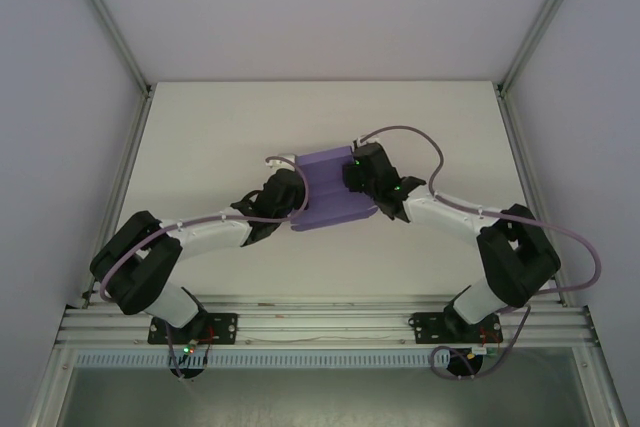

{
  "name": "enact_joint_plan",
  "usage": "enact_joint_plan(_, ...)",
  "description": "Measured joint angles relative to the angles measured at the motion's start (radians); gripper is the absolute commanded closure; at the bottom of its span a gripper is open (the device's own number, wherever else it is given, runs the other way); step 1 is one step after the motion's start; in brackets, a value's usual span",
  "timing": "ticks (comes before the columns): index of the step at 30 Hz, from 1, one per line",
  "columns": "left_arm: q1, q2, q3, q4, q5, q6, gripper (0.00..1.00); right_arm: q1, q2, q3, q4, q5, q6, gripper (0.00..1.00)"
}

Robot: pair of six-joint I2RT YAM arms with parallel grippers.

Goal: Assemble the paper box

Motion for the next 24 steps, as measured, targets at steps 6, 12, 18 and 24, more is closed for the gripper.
enact_joint_plan(6,-0.002,0.0,0.002,0.001,0.001,0.006,1.0,0.002,0.002,0.0,0.005,0.011,-0.009,0.89)
enact_joint_plan(12,-0.018,-0.001,0.048,-0.058,-0.035,-0.015,1.0,0.021,0.025,0.017,-0.003,0.118,-0.008,1.0)
enact_joint_plan(18,-0.041,0.017,0.14,-0.18,-0.132,-0.141,1.0,0.066,0.058,0.063,-0.014,0.304,0.074,1.0)
enact_joint_plan(24,-0.053,0.016,0.161,-0.228,-0.161,-0.214,1.0,0.087,0.095,0.134,-0.111,0.399,0.174,1.0)
